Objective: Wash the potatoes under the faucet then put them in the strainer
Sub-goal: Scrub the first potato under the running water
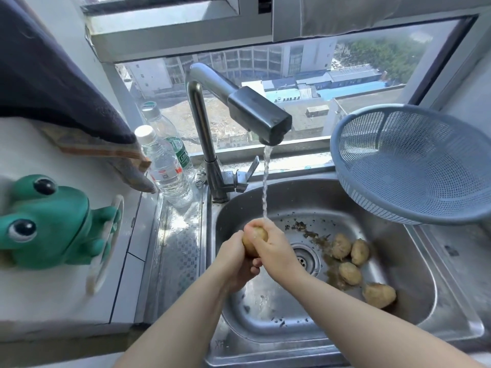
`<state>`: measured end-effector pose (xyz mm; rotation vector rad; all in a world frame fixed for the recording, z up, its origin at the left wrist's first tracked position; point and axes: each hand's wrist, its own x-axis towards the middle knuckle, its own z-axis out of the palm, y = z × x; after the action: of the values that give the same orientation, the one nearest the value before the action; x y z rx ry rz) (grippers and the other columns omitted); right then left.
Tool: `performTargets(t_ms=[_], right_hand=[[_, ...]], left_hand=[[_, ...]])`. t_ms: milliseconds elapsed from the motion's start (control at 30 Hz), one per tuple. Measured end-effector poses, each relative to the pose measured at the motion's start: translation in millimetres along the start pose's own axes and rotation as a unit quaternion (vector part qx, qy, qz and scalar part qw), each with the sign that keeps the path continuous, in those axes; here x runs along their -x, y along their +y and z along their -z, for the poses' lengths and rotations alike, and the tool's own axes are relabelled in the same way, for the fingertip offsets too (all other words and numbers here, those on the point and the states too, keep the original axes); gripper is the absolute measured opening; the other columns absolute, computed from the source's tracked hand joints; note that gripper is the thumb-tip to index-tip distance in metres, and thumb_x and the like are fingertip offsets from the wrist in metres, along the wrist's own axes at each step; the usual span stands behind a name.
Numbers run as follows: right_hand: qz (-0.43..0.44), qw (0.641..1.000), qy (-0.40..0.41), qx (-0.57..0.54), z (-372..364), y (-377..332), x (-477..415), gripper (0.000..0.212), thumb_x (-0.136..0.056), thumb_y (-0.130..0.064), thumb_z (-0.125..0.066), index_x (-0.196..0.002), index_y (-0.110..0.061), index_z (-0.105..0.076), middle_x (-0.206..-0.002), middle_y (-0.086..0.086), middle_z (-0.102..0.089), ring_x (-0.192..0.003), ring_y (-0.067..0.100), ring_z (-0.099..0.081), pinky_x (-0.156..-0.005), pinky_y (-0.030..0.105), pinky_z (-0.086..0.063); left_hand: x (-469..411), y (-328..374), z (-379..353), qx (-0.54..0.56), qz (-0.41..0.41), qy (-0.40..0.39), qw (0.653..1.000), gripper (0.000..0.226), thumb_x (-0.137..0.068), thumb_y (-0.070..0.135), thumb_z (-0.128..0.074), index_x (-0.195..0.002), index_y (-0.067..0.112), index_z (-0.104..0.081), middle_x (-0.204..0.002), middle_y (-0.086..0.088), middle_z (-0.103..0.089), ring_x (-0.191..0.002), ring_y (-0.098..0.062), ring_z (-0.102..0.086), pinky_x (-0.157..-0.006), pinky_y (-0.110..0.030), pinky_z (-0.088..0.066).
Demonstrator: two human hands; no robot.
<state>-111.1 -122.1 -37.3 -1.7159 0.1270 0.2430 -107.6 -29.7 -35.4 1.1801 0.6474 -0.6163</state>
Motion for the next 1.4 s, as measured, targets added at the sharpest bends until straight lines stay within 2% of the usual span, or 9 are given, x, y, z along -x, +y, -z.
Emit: performTargets(t_ms=[233, 300, 467, 600, 700, 900, 1000, 1300, 1400], right_hand=[[-0.242, 0.942, 0.124, -0.197, -4, -11, -22, 0.035, -0.098, -0.024, -0.041, -0.072, -0.012, -0.061, -0.077, 0.013, -0.063, -0.079, 0.03, -0.062, -0.079, 0.047, -0.056], [-0.258, 0.938, 0.105, -0.205, -2, -16, -21, 0.037, -0.1, -0.027, -0.038, -0.077, -0.011, -0.063, -0.081, 0.013, -0.064, -0.081, 0.03, -0.062, -0.086, 0.047, -0.053], [-0.212, 0.964, 0.033, -0.156, 2, -13, -10, 0.038, -0.101, -0.032, -0.032, -0.088, -0.011, -0.062, -0.082, 0.008, -0.062, -0.069, 0.018, -0.056, -0.055, 0.029, -0.045], [-0.098, 0.991, -0.045, -0.081, 1, 1, 3, 0.039, -0.102, -0.033, -0.031, -0.137, -0.02, -0.044, -0.136, -0.004, -0.05, -0.126, 0.013, -0.046, -0.107, 0.029, -0.037], [-0.033, 0.997, -0.069, -0.012, 7, 5, 10, 0.047, -0.102, -0.024, -0.034, -0.148, -0.026, -0.023, -0.147, -0.008, -0.033, -0.136, 0.005, -0.029, -0.115, 0.026, -0.021], [-0.069, 0.995, -0.059, -0.042, 17, 4, 3, 0.019, -0.089, -0.016, -0.059, -0.104, -0.026, -0.063, -0.108, 0.005, -0.065, -0.09, 0.013, -0.062, -0.073, 0.027, -0.053], [-0.121, 0.988, -0.018, -0.099, 8, -2, -2, 0.003, -0.086, -0.014, -0.06, -0.088, -0.014, -0.063, -0.084, 0.009, -0.065, -0.067, 0.018, -0.058, -0.049, 0.026, -0.043], [-0.264, 0.914, 0.107, -0.287, -1, -16, -12, 0.031, -0.093, -0.013, -0.048, -0.066, -0.01, -0.062, -0.067, 0.008, -0.065, -0.06, 0.023, -0.059, -0.045, 0.023, -0.043], [-0.292, 0.893, 0.107, -0.324, 2, -18, -14, 0.033, -0.097, -0.018, -0.042, -0.072, -0.01, -0.063, -0.069, 0.006, -0.067, -0.058, 0.023, -0.059, -0.068, 0.036, -0.052]], left_hand=[[25, -13, -13, -0.246, -0.184, 0.001, 0.952, 0.031, -0.102, 0.042, -0.032, -0.131, 0.035, -0.025, -0.092, -0.007, -0.063, -0.085, -0.024, -0.066, -0.058, -0.035, -0.05], [24, -14, -13, -0.261, -0.204, 0.032, 0.943, 0.033, -0.1, 0.046, -0.036, -0.129, 0.036, -0.026, -0.089, 0.002, -0.061, -0.071, -0.01, -0.064, -0.053, -0.029, -0.048], [7, -8, -21, -0.166, -0.19, 0.083, 0.964, 0.026, -0.095, 0.046, -0.049, -0.107, 0.023, -0.049, -0.096, 0.002, -0.064, -0.081, -0.011, -0.064, -0.062, -0.025, -0.052], [-8, 6, -23, -0.121, -0.163, 0.128, 0.971, 0.033, -0.096, 0.034, -0.046, -0.081, 0.009, -0.063, -0.074, -0.007, -0.061, -0.069, -0.02, -0.058, -0.061, -0.032, -0.046], [-12, 11, -21, -0.104, -0.077, 0.135, 0.982, 0.035, -0.096, 0.028, -0.039, -0.077, 0.008, -0.06, -0.074, -0.01, -0.059, -0.072, -0.025, -0.055, -0.062, -0.032, -0.045], [2, 2, -12, -0.116, 0.0, 0.033, 0.993, 0.028, -0.093, 0.013, -0.034, -0.079, 0.01, -0.057, -0.045, -0.002, -0.05, -0.041, -0.014, -0.046, -0.039, -0.017, -0.033], [6, -4, -12, -0.128, -0.052, 0.055, 0.989, 0.033, -0.095, 0.017, -0.03, -0.09, 0.01, -0.062, -0.045, -0.001, -0.048, -0.04, -0.012, -0.041, -0.04, -0.017, -0.03], [12, -22, -7, -0.196, -0.169, 0.045, 0.965, 0.044, -0.103, 0.045, -0.022, -0.11, 0.014, -0.052, -0.07, -0.001, -0.051, -0.056, -0.009, -0.043, -0.052, -0.022, -0.035], [17, -24, -4, -0.255, -0.184, -0.012, 0.949, 0.037, -0.1, 0.046, -0.033, -0.129, 0.022, -0.031, -0.093, 0.002, -0.052, -0.066, -0.002, -0.049, -0.057, -0.026, -0.044]])
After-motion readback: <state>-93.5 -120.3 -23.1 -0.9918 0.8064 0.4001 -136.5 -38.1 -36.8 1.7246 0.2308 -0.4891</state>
